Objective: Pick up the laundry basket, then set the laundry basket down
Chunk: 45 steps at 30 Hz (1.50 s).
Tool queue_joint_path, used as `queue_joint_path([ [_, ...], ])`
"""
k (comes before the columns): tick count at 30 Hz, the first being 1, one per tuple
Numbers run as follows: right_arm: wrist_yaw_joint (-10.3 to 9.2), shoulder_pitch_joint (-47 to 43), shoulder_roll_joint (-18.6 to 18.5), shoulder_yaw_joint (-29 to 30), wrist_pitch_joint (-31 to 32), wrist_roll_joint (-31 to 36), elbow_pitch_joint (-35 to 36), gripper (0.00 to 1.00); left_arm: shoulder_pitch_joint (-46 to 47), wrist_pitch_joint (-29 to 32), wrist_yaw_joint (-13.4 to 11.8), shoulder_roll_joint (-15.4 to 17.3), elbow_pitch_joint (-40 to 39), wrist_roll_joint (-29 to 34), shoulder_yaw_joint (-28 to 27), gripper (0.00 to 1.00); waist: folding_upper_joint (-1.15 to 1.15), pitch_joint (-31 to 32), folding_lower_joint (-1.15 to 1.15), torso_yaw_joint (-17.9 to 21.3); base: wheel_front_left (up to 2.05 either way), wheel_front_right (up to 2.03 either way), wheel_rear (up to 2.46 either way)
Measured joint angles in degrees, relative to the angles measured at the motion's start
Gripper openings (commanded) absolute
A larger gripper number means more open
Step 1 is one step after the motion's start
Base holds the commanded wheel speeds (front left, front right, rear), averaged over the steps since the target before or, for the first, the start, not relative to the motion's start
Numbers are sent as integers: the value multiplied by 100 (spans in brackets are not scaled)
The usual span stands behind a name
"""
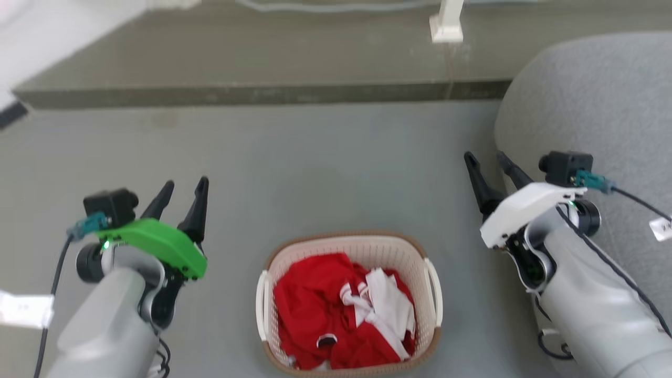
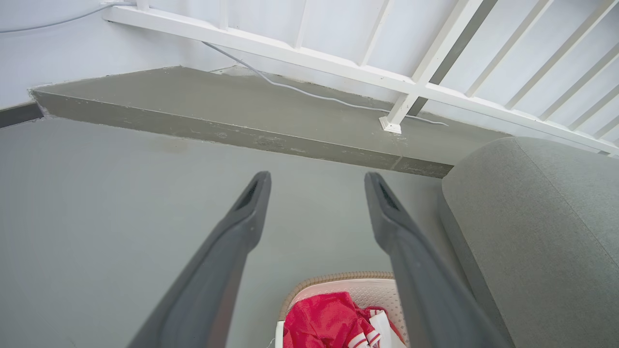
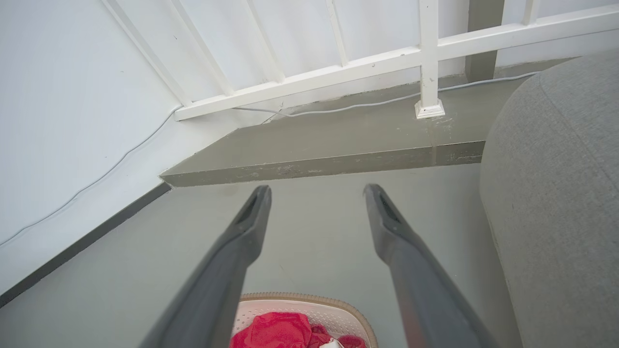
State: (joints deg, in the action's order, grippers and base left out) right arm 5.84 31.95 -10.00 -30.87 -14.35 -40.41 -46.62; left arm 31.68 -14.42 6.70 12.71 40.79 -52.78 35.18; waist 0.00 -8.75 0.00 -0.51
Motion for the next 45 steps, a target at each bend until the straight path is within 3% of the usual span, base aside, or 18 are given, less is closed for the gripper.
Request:
queue_joint_path([
  [11,-357,-888,-133,599,-7,735,1268,100,-950,0,-279,-5,-1063,835,-732,100,0,805,0,-16,0,0,0],
  [19,-546,-1450,-119,943,-8,1061,1883,100,-1523,0,-424,-20,-1588,1230,-1098,100,0,979,0,-1,0,0,0],
  [44,-576,-2270,82,1422,-8,1621,2629,100,-2395,0,-415,-321,-2420,1929,-1663,100,0,1016,0,-8,0,0,0],
  [45,-571,-2295,94,1426,-7,1629,2622,0,-2418,0,-396,-335,-2418,1929,-1657,0,0,1016,0,-9,0,0,0],
])
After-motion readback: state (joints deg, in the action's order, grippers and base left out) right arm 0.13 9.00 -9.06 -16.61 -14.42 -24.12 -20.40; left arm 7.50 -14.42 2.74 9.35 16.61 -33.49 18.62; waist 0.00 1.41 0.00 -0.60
